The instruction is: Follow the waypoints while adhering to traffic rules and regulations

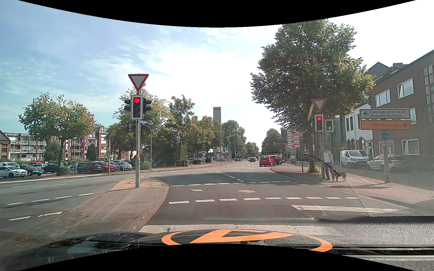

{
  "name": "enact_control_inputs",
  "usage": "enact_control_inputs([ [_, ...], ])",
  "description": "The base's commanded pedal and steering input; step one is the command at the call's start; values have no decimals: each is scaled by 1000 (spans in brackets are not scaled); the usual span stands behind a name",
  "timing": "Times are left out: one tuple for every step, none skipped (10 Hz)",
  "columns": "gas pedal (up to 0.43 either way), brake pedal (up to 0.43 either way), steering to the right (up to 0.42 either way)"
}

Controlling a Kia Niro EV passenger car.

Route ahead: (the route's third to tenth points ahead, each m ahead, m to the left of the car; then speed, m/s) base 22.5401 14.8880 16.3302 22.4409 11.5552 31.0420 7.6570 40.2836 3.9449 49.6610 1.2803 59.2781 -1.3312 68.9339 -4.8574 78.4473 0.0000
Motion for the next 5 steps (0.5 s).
enact_control_inputs([
  [0, 299, -12],
  [0, 299, -13],
  [0, 299, -12],
  [0, 299, -13],
  [0, 299, -13],
])
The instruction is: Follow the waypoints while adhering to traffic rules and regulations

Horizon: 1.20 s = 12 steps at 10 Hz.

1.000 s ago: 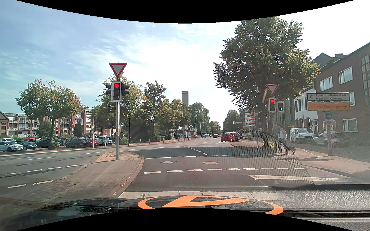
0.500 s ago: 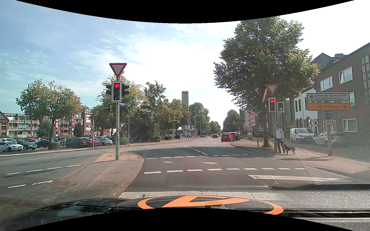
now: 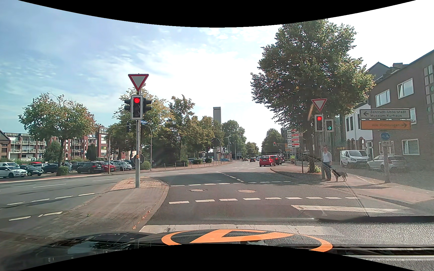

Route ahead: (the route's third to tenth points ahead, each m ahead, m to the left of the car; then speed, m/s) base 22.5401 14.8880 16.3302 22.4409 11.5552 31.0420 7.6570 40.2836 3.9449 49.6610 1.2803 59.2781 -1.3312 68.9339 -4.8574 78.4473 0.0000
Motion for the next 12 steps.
enact_control_inputs([
  [0, 299, -13],
  [0, 299, -13],
  [0, 299, -13],
  [0, 299, -13],
  [0, 299, -12],
  [0, 299, -13],
  [0, 299, -12],
  [0, 299, -12],
  [0, 299, -13],
  [0, 299, -12],
  [0, 299, -13],
  [0, 299, -13],
])
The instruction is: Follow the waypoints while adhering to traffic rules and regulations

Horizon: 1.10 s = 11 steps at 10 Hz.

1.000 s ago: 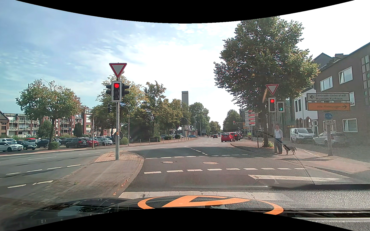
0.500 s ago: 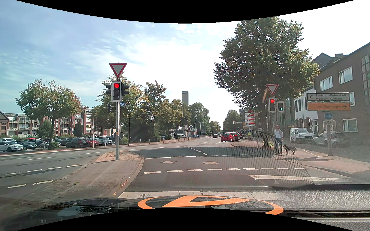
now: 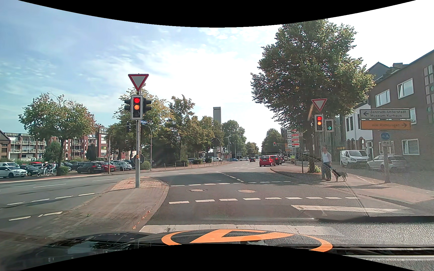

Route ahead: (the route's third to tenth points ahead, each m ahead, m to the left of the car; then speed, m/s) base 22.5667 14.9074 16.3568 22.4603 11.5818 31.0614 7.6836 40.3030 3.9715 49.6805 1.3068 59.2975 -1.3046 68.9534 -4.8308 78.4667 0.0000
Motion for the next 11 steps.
enact_control_inputs([
  [0, 299, -12],
  [0, 299, -13],
  [0, 299, -13],
  [0, 299, -13],
  [0, 293, -13],
  [0, 287, -12],
  [0, 268, -12],
  [0, 244, -13],
  [0, 226, -13],
  [0, 220, -13],
  [0, 207, -13],
])
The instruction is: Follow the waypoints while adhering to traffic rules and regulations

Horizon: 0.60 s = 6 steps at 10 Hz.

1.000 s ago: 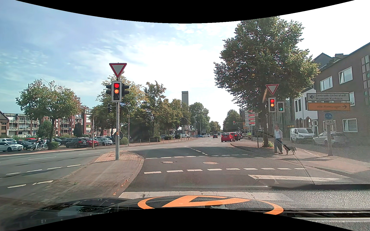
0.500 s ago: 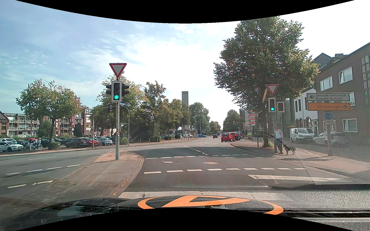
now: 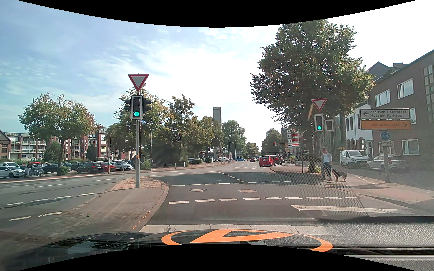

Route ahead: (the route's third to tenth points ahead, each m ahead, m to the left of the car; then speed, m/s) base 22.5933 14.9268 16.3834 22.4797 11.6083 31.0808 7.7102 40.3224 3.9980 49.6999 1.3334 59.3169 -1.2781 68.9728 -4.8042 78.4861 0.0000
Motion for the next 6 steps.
enact_control_inputs([
  [0, 152, -13],
  [0, 43, -12],
  [0, 12, -13],
  [0, 0, -12],
  [0, 0, -12],
  [0, 0, -12],
])
